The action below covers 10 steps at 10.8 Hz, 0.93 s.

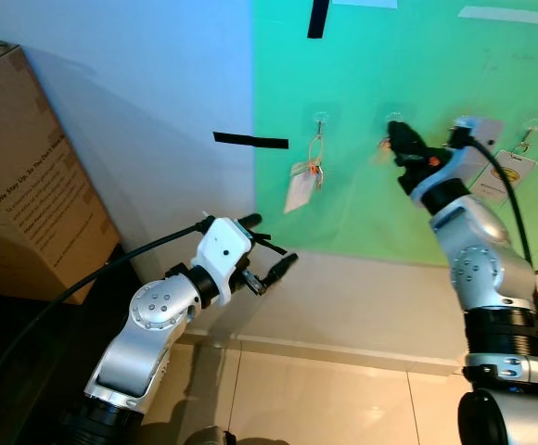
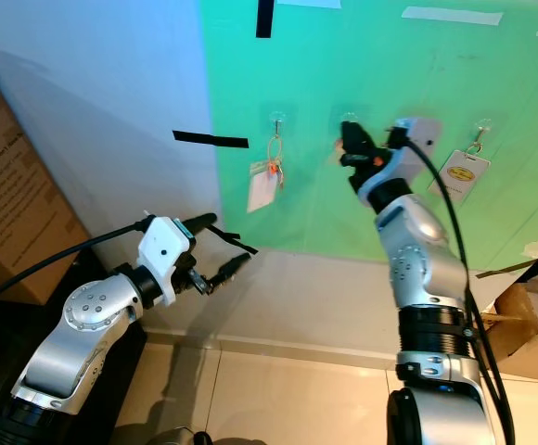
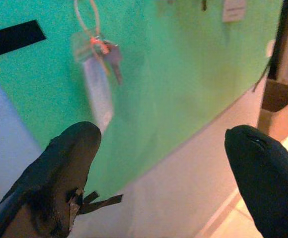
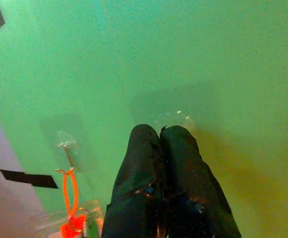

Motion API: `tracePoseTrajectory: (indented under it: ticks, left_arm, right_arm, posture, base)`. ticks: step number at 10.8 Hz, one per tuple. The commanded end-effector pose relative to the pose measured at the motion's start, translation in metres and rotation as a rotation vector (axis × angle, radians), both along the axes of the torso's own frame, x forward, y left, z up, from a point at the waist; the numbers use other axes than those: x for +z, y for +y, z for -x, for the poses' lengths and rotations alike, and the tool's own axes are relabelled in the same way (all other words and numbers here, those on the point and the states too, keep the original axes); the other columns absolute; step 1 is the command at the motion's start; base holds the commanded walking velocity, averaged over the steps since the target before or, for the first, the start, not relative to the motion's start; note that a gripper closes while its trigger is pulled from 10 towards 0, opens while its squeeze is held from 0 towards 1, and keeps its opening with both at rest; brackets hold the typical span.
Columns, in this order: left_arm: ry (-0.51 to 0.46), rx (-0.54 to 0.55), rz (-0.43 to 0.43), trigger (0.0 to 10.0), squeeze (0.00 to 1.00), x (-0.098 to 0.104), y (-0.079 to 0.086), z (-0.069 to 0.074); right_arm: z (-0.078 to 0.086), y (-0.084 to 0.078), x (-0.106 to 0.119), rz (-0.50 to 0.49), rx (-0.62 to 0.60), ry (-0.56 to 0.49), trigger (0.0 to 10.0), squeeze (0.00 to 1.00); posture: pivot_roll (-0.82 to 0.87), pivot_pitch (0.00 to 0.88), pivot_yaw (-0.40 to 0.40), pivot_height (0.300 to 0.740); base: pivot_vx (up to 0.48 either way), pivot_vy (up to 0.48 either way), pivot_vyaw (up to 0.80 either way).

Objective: Hang keys on a hook

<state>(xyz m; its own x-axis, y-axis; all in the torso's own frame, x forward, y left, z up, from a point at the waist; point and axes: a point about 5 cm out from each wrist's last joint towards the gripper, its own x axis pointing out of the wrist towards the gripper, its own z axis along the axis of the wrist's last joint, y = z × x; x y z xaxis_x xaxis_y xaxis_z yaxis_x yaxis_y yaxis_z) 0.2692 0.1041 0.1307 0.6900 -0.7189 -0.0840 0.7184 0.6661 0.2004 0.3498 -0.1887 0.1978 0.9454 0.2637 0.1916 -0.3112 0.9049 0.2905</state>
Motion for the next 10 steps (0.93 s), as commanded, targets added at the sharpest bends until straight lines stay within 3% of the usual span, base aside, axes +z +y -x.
tracePoseTrajectory:
  ticks: [1,10]
  left_arm:
    - [-0.022,-0.039,0.005,10.0,0.00,0.008,-0.005,0.000]
    - [-0.017,-0.133,0.045,10.0,0.00,0.016,-0.011,0.004]
  right_arm:
    - [0.000,-0.004,0.005,-0.011,-0.009,-0.014,10.0,0.00]
    - [-0.020,-0.014,0.003,-0.055,-0.056,0.029,10.0,0.00]
  posture:
    - [-0.10,0.000,0.015,0.740]
    - [-0.10,0.000,0.014,0.740]
  base:
    - [0.000,0.000,0.00]
    - [0.000,0.000,0.00]
